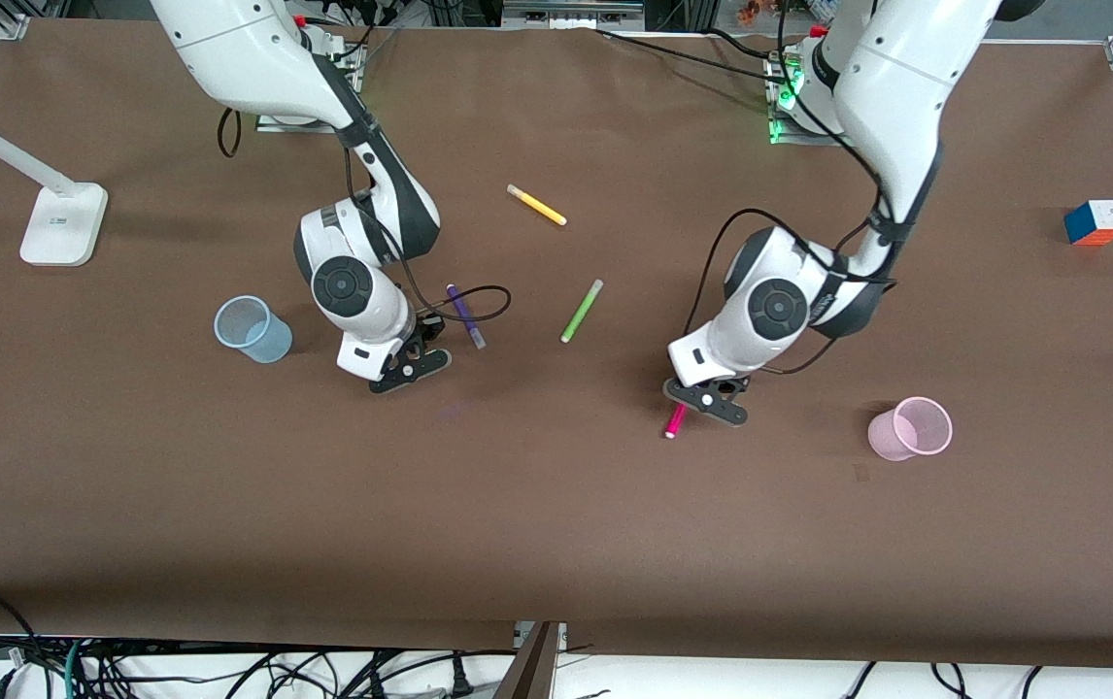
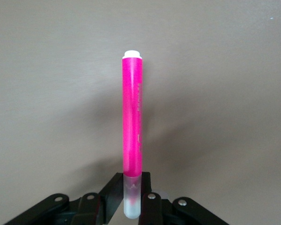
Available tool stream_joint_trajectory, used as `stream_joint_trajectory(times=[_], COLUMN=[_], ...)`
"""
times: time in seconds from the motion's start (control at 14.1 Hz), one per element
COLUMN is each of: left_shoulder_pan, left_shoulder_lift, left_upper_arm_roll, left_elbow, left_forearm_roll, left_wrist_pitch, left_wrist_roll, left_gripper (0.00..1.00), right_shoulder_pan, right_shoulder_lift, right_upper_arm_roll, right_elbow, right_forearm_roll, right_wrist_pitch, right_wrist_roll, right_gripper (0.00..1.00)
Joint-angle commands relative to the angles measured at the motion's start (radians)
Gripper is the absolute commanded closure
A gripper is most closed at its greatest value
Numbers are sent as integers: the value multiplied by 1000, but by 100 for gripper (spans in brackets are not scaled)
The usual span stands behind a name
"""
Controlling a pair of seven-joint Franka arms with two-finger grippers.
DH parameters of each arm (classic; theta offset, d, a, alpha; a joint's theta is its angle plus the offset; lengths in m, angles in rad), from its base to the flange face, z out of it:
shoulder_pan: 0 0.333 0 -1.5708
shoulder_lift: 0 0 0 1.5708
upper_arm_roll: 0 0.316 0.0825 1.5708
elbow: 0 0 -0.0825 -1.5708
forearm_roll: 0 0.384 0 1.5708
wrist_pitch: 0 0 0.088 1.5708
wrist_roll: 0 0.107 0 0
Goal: Place pink and blue markers in matching cups
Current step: 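Carry the blue marker to the blue cup while the left gripper carries pink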
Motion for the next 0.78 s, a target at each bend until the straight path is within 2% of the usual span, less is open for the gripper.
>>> stream_joint_trajectory(times=[0.0, 0.07, 0.21, 0.35, 0.5, 0.71], left_shoulder_pan=[67, 90, 122, 128, 163, 206], left_shoulder_lift=[-54, -54, -52, -49, -40, -31], left_upper_arm_roll=[-2, 2, 2, 3, 5, 9], left_elbow=[123, 167, 227, 246, 245, 246], left_forearm_roll=[14, 29, 154, 309, 460, 596], left_wrist_pitch=[-276, -353, -444, -478, -484, -521], left_wrist_roll=[114, 143, 190, 281, 400, 578], left_gripper=[100, 100, 100, 100, 100, 100], right_shoulder_pan=[-12, -14, -20, -40, -42, -45], right_shoulder_lift=[-99, -125, -183, -216, -222, -219], right_upper_arm_roll=[-39, -64, -123, -192, -290, -377], right_elbow=[-3, 13, 19, 19, 17, 10], right_forearm_roll=[22, 22, 35, 150, 271, 365], right_wrist_pitch=[-122, -189, -295, -383, -441, -507], right_wrist_roll=[-157, -250, -480, -780, -1080, -1340], right_gripper=[100, 100, 100, 100, 100, 100])
